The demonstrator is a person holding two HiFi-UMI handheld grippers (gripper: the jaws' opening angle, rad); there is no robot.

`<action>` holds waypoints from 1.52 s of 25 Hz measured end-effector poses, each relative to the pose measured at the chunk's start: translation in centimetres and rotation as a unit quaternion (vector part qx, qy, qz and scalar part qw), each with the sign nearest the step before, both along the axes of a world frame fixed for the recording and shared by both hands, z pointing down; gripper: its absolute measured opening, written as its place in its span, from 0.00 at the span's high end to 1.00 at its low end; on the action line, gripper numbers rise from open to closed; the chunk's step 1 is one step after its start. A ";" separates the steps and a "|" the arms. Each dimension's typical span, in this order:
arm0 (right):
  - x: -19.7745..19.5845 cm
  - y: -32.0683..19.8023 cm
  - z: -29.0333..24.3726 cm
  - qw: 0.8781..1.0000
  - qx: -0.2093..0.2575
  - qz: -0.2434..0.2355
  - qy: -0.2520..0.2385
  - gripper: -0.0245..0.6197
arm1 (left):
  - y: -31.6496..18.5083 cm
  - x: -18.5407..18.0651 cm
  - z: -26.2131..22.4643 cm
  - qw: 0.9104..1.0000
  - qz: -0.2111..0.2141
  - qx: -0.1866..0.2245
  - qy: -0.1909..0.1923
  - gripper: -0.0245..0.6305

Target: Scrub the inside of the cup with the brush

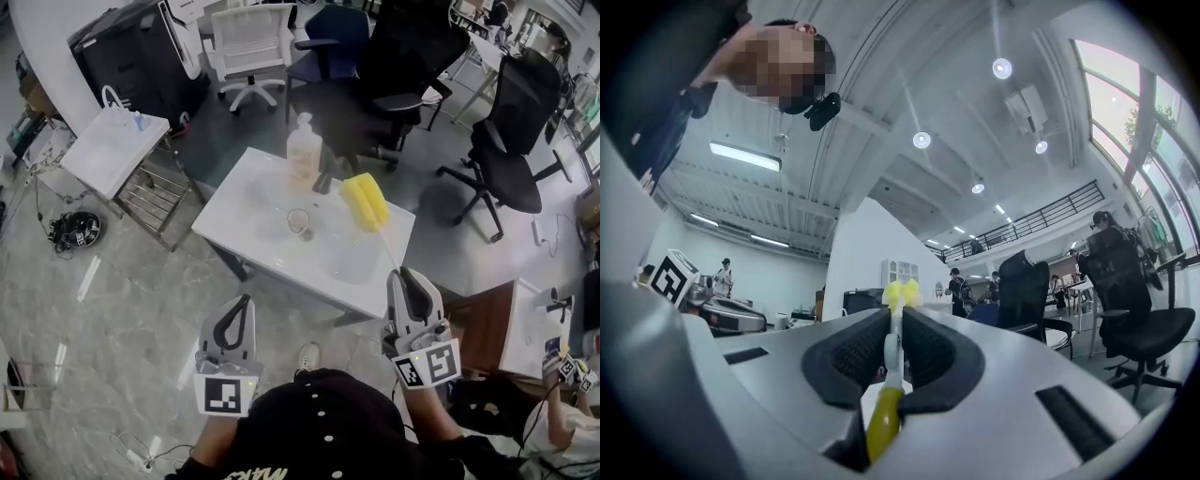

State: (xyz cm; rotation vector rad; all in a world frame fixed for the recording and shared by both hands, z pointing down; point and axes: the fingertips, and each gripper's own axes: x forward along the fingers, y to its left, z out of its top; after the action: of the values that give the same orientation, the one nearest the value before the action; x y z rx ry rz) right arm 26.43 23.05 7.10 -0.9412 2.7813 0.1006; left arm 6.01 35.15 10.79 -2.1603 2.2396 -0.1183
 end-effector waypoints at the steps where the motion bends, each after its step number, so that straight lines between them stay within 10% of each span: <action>1: -0.2 -0.7 0.0 1.000 0.000 -0.003 -0.001 0.88 | -0.6 -0.1 -0.1 1.000 -0.002 0.001 -0.001 0.92; 20: -2.2 -8.0 1.4 0.999 -0.006 -0.034 -0.004 0.88 | -6.4 -1.8 1.9 0.999 -0.046 -0.020 0.020 0.92; 38: -6.8 -13.0 1.5 1.000 -0.003 0.019 0.011 0.88 | -14.4 -7.6 2.5 0.999 0.022 -0.023 0.018 0.92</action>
State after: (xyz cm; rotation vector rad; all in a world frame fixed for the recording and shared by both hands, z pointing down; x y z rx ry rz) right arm 19.63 10.00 8.61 -1.0004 2.7858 0.1088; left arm -1.62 20.75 13.33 -2.2511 2.2268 -0.1325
